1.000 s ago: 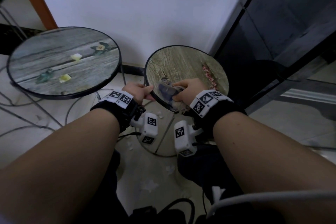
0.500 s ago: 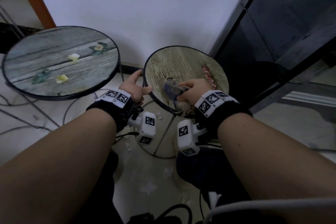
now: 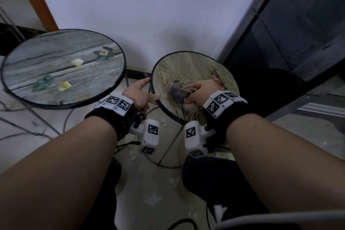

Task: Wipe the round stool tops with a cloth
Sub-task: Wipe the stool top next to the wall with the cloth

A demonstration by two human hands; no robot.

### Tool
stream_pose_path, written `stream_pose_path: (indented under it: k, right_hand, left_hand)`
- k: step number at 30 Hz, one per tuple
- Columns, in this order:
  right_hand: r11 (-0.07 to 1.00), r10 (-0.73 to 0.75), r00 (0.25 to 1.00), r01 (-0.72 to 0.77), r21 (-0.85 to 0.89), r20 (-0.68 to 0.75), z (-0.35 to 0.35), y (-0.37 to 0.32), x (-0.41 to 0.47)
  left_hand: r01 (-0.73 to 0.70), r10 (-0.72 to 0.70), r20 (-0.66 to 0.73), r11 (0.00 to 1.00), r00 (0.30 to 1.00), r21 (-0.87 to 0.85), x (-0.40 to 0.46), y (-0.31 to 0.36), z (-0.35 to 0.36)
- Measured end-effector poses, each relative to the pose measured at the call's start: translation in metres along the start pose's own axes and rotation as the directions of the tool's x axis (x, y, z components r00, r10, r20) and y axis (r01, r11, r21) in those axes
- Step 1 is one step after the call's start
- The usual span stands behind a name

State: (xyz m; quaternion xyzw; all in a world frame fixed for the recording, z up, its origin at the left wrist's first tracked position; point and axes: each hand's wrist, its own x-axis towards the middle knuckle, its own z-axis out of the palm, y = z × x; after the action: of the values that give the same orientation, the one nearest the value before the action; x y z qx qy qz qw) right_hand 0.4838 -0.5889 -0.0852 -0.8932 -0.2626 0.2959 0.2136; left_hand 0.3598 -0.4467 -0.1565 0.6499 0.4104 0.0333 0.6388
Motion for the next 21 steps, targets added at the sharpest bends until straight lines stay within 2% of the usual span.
stream_pose_path:
  k: [3, 10, 21]
  right_hand:
    - [0.999, -0.008, 1.0, 0.009, -0.043, 0.011, -0.002, -0.005, 0.004]
    - [1.0, 0.0, 1.0, 0.0, -0.025, 0.017, -0.002, -0.013, 0.014]
    - [0.999, -0.005, 0.999, 0.006, -0.054, 0.034, -0.008, -0.021, 0.033]
  left_hand:
    - [-0.016, 0.016, -0.022, 1.0, 1.0, -0.017, 0.006, 0.002, -0.003]
    - [-0.061, 0.061, -0.002, 0.995, 0.998, 0.08, 0.011, 0.011, 0.001]
    - [-0.054, 0.054, 0.016, 0.998, 0.998, 0.011, 0.014, 0.013, -0.006]
